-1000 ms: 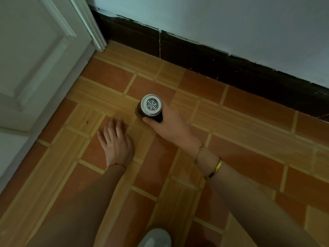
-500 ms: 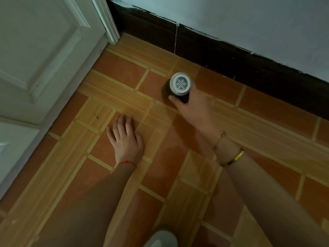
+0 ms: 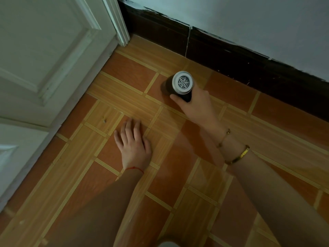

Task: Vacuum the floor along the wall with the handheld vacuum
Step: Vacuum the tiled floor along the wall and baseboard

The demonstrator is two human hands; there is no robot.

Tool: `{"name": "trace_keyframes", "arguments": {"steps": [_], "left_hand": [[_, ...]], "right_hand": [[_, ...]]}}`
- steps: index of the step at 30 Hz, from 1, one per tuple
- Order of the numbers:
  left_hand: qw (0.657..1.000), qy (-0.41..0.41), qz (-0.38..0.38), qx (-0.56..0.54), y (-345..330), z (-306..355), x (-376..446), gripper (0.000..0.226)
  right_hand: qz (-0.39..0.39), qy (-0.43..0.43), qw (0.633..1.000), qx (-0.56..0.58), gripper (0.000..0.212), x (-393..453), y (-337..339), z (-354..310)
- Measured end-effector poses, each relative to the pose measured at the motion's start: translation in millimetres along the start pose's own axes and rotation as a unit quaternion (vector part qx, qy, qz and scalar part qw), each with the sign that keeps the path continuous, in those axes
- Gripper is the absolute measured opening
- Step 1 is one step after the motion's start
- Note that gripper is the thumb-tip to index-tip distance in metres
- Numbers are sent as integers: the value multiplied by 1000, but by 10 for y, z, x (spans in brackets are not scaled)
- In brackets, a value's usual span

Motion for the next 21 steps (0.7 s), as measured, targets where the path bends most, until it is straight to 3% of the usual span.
{"name": "trace_keyframes", "arguments": {"steps": [7,16,21], "left_hand": [[1000,5,-7,12,-13,-4,17,52],[1000,-1,-4,1,-10,-5,9,55],[1000,-1,0,2,-8,-3,8,52]], "right_hand": [[55,-8,998,-31,67,360,-9,-121],[-138,60,989,0,66,299,-628,-410],[-59,22,998,2,69,118,-243,-169]]}}
Point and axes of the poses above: each hand's wrist, its own x-axis towards the middle knuckle, its own y-axis out of the back of the hand, z = x × y, the point moved 7 cm from there along x, towards the middle knuckle, and after that the axes turned 5 degrees about -z, right-handed, at the moved point
